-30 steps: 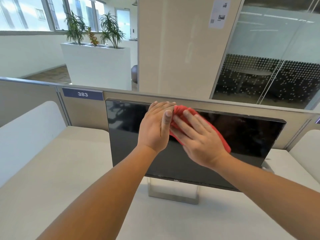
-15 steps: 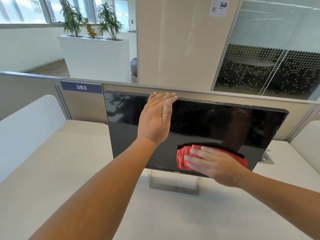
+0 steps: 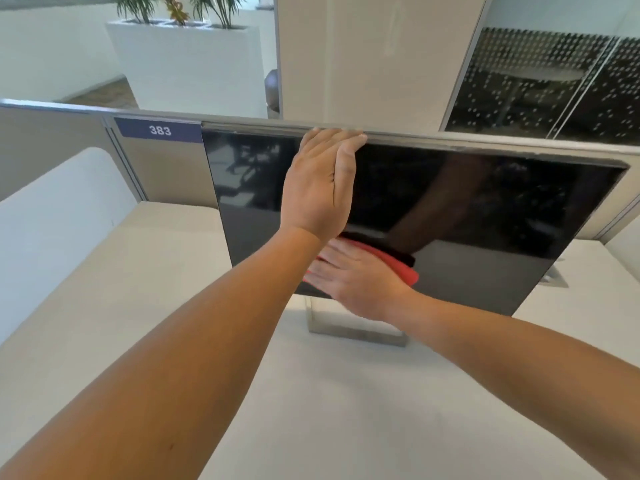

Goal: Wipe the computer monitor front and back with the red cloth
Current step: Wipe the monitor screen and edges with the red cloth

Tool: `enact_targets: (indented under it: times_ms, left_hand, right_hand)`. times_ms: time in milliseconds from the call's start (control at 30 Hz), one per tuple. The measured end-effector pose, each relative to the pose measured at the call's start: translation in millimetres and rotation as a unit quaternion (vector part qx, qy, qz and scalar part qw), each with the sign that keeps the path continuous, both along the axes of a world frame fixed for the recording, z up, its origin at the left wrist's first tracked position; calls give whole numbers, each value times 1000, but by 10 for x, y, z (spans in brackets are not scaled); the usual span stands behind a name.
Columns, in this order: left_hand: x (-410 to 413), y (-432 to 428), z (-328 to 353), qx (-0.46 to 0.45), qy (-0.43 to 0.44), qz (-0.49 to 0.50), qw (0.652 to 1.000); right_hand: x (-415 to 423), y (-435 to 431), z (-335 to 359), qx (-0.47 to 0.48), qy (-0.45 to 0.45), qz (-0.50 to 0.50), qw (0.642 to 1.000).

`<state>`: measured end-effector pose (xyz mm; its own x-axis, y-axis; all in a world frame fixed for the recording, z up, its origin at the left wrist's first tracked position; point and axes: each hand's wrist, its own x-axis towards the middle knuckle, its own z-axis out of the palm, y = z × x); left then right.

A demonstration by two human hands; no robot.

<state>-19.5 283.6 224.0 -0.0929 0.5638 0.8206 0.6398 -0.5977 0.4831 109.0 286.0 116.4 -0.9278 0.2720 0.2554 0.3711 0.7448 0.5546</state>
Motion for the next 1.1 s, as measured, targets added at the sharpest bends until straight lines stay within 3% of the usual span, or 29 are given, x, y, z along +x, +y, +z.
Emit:
enact_targets:
  times_ms: [200, 433, 567, 700, 933, 1000, 1100]
  left_hand:
    - [-41, -5, -39, 16, 7, -4, 1000]
    - [-26, -7, -35, 18, -4, -4, 1000]
    - [0, -13, -10, 14, 0, 2, 1000]
    - [32, -33, 48, -4, 28, 26, 999]
    - [536, 5, 217, 22, 193, 41, 980]
    - [631, 24, 189, 4, 197, 52, 979]
    - [634, 25, 110, 3, 187, 62, 980]
  right_hand:
    - [-178, -77, -376, 28, -61, -17, 998]
    - [1331, -157, -610, 63, -153, -38, 986]
    - [2069, -343, -409, 1, -150, -101, 984]
    - [2217, -376, -140, -16, -95, -136, 986]
    - [1485, -72, 630, 73, 168, -127, 975]
    - [1273, -36, 660, 78, 182, -108, 974]
    - [1216, -71, 384, 30, 95, -81, 992]
